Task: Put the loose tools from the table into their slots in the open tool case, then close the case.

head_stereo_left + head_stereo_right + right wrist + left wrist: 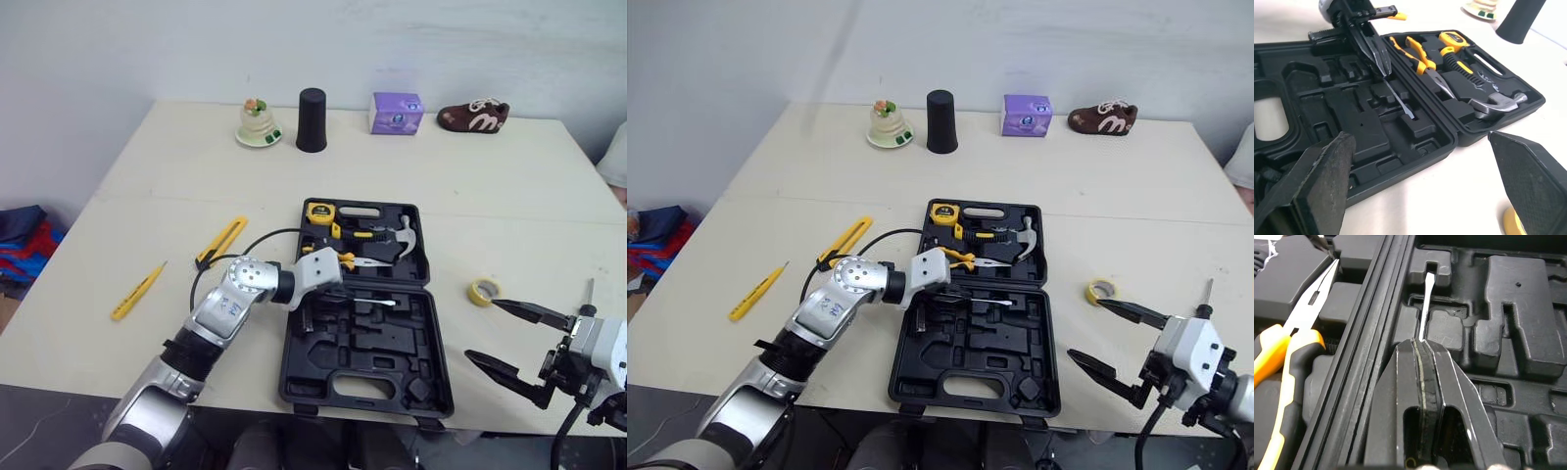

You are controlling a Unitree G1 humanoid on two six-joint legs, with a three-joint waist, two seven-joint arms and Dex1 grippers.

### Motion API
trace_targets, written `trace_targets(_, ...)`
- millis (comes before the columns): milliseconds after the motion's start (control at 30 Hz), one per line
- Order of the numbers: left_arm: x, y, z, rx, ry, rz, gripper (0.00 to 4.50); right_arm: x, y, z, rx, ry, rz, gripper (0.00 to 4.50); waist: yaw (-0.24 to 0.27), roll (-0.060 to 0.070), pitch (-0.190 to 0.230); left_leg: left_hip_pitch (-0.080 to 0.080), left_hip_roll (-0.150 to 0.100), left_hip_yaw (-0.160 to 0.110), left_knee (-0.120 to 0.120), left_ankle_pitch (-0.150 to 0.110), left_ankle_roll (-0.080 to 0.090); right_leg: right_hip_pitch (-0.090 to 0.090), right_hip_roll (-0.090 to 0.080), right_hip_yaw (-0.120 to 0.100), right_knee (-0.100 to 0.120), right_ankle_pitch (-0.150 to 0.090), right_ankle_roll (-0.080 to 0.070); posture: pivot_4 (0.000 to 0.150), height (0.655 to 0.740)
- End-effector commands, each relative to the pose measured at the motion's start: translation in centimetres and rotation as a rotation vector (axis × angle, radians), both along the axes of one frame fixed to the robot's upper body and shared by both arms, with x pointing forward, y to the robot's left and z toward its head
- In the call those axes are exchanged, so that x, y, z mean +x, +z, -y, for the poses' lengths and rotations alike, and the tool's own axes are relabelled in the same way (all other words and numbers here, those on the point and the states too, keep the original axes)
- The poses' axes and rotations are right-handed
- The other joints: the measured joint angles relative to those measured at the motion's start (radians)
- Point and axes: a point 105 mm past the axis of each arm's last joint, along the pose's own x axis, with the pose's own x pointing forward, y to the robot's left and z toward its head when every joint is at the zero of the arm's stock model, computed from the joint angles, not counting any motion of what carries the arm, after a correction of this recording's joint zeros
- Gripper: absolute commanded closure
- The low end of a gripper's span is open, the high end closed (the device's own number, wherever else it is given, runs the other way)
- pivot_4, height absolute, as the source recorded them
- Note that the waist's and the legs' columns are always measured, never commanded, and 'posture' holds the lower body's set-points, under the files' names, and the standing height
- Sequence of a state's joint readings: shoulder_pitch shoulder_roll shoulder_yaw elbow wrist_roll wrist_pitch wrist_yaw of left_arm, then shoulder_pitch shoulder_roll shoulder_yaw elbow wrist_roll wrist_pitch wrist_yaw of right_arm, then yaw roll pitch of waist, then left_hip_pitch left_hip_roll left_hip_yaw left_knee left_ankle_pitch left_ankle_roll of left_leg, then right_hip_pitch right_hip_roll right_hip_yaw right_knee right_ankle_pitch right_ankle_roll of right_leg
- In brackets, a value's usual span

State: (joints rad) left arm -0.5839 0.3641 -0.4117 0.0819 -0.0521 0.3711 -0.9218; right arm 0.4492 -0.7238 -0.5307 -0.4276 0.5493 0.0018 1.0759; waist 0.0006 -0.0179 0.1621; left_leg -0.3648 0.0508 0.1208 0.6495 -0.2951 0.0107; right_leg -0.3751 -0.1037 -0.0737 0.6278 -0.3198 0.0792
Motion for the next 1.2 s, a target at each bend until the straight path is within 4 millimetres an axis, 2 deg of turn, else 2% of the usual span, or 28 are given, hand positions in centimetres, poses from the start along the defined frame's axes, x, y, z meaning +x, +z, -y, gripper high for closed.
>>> trace_targets(33, 0.0, -3.4, -2.3, 0.129, 0.042, -0.087, 4.45, 0.0, 0.5, 0.0, 0.002, -0.011, 0.025, 0.0, 0.0, 0.0, -0.001, 0.0, 0.0, 0.0, 0.0, 0.0, 0.0, 0.0, 0.0, 0.0, 0.0, 0.0, 0.0, 0.15, 0.74)
trace_targets(100, 0.0, -2.0, -1.9, 0.069, -0.003, -0.039, 4.45, 0.2, 0.7, 0.2, 0.012, -0.033, 0.034, 0.0, -0.002, 0.0, -0.001, 0.001, 0.0, 0.0, -0.001, 0.0, 0.0, 0.0, 0.0, 0.0, 0.0, -0.001, -0.001, 0.15, 0.74)
trace_targets(167, -0.1, 1.8, -1.4, -0.127, -0.045, 0.007, 4.45, 0.4, 1.0, 0.7, 0.019, -0.075, 0.048, 0.0, -0.002, 0.001, -0.001, 0.001, 0.0, 0.0, -0.002, 0.0, -0.001, 0.0, 0.0, -0.001, 0.0, -0.001, -0.002, 0.15, 0.74)
trace_targets(200, 0.6, 3.6, -2.4, -0.185, -0.033, 0.07, 4.45, 0.7, 1.5, 1.3, 0.024, -0.107, 0.082, 0.0, -0.003, 0.002, 0.001, 0.0, 0.001, 0.0, -0.002, 0.0, -0.001, -0.001, 0.0, -0.001, 0.0, -0.001, -0.003, 0.15, 0.74)
trace_targets(233, 0.7, 5.1, -3.4, -0.23, -0.052, 0.124, 4.17, 0.8, 2.1, 1.9, 0.034, -0.145, 0.112, 0.0, -0.002, 0.001, 0.003, -0.002, 0.001, 0.0, -0.002, 0.0, -0.001, -0.003, 0.0, -0.001, 0.0, -0.001, -0.003, 0.15, 0.74)
trace_targets(300, 1.0, 6.9, -5.0, -0.276, -0.057, 0.19, 3.58, 0.9, 2.8, 2.8, 0.034, -0.193, 0.151, 0.0, -0.001, 0.002, 0.006, -0.007, 0.002, 0.0, -0.001, 0.0, -0.002, -0.009, 0.0, -0.002, 0.001, -0.001, -0.003, 0.15, 0.74)
trace_targets(400, 0.8, 7.9, -9.4, -0.232, 0.001, 0.179, 2.33, 0.0, 2.6, 5.5, -0.02, -0.281, 0.158, 0.0, 0.001, 0.003, 0.007, -0.007, 0.001, 0.0, -0.002, 0.0, -0.002, -0.009, 0.001, -0.004, 0.001, -0.001, -0.003, 0.15, 0.74)
trace_targets(433, 0.6, 8.0, -10.4, -0.216, 0.018, 0.168, 1.78, -0.3, 2.5, 6.2, -0.035, -0.305, 0.16, 0.0, 0.0, 0.003, 0.007, -0.007, 0.001, 0.0, -0.002, 0.0, -0.003, -0.009, 0.001, -0.004, 0.0, -0.002, -0.004, 0.15, 0.74)
trace_targets(533, 0.9, 8.2, -17.0, -0.217, 0.22, 0.23, 0.71, -1.4, 2.7, 11.1, -0.083, -0.554, 0.204, 0.0, -0.003, 0.004, 0.008, -0.007, 0.001, 0.001, -0.003, -0.002, -0.002, -0.008, 0.001, -0.004, -0.001, -0.002, -0.004, 0.15, 0.74)
trace_targets(567, 0.8, 8.3, -19.0, -0.217, 0.302, 0.256, 0.2, -1.9, 2.8, 12.3, -0.088, -0.609, 0.22, 0.0, -0.003, 0.004, 0.009, -0.007, 0.001, 0.002, -0.003, -0.003, -0.001, -0.008, 0.0, -0.003, -0.002, -0.003, -0.003, 0.15, 0.74)
trace_targets(600, 0.7, 8.3, -20.7, -0.219, 0.384, 0.276, 0.04, -2.5, 2.7, 13.3, -0.115, -0.657, 0.228, 0.0, -0.004, 0.004, 0.011, -0.007, 0.0, 0.002, -0.003, -0.003, 0.0, -0.009, -0.001, -0.003, -0.002, -0.003, -0.003, 0.15, 0.74)
trace_targets(633, 0.4, 8.0, -23.3, -0.217, 0.499, 0.282, 0.04, -3.3, 2.4, 15.1, -0.152, -0.768, 0.219, 0.0, -0.003, 0.004, 0.013, -0.007, 0.0, 0.002, -0.003, -0.003, 0.0, -0.009, -0.001, -0.003, -0.002, -0.003, -0.003, 0.15, 0.74)
trace_targets(700, -0.8, 7.4, -27.4, -0.224, 0.66, 0.283, 0.04, -4.6, 2.3, 17.6, -0.191, -0.925, 0.228, 0.0, -0.004, 0.004, 0.014, -0.007, 0.001, 0.002, -0.004, -0.004, -0.001, -0.01, -0.002, -0.003, -0.002, -0.003, -0.003, 0.15, 0.74)
trace_targets(733, -1.5, 7.0, -29.6, -0.233, 0.758, 0.283, 0.04, -5.0, 2.4, 18.4, -0.184, -0.971, 0.243, 0.0, -0.004, 0.004, 0.014, -0.007, 0.0, 0.002, -0.004, -0.004, -0.001, -0.01, -0.003, -0.003, -0.002, -0.003, -0.004, 0.15, 0.74)
trace_targets(767, -2.0, 6.7, -31.0, -0.239, 0.816, 0.284, 0.04, -5.3, 2.5, 18.8, -0.177, -0.988, 0.256, 0.0, -0.008, 0.005, 0.014, -0.007, 0.001, 0.002, -0.004, -0.004, -0.002, -0.01, -0.004, -0.003, -0.002, -0.003, -0.004, 0.15, 0.74)
trace_targets(833, -4.1, 6.4, -35.2, -0.249, 0.995, 0.29, 0.04, -7.0, 1.8, 20.4, -0.171, -1.075, 0.242, 0.0, -0.008, 0.005, 0.015, -0.006, 0.0, 0.002, -0.005, -0.007, -0.007, -0.011, -0.005, -0.003, -0.002, -0.003, -0.004, 0.15, 0.74)
trace_targets(867, -4.9, 6.4, -36.5, -0.254, 1.047, 0.295, 0.04, -7.7, 1.4, 21.0, -0.168, -1.104, 0.231, 0.0, -0.008, 0.005, 0.015, -0.007, 0.001, 0.002, -0.005, -0.008, -0.007, -0.012, -0.005, -0.003, -0.001, -0.003, -0.004, 0.15, 0.74)
trace_targets(933, -7.3, 6.0, -40.5, -0.233, 1.225, 0.305, 0.04, -10.5, 0.2, 22.8, -0.182, -1.199, 0.18, 0.0, -0.007, 0.004, 0.015, -0.007, 0.001, 0.002, -0.007, -0.008, -0.007, -0.012, -0.005, -0.003, -0.002, -0.004, -0.005, 0.15, 0.74)
trace_targets(1000, -9.3, 5.2, -42.6, -0.199, 1.315, 0.291, 0.04, -13.0, -0.5, 24.2, -0.196, -1.282, 0.15, 0.0, -0.002, 0.004, 0.015, -0.007, 0.001, 0.002, -0.009, -0.008, -0.008, -0.014, -0.006, -0.003, -0.002, -0.005, -0.007, 0.15, 0.74)
trace_targets(1100, -11.4, 3.8, -44.6, -0.165, 1.411, 0.276, 0.04, -15.7, -1.6, 25.5, -0.21, -1.37, 0.112, 0.0, -0.001, 0.007, 0.013, -0.006, -0.003, 0.003, -0.017, -0.007, -0.008, -0.016, -0.009, -0.003, -0.005, -0.005, -0.008, 0.15, 0.74)
trace_targets(1200, -12.2, 2.5, -44.7, -0.138, 1.423, 0.273, 0.04, -17.4, -2.4, 26.0, -0.193, -1.43, 0.096, 0.0, -0.006, 0.007, 0.013, -0.005, -0.003, 0.003, -0.019, -0.007, -0.008, -0.017, -0.01, -0.003, -0.007, -0.005, -0.007, 0.15, 0.74)
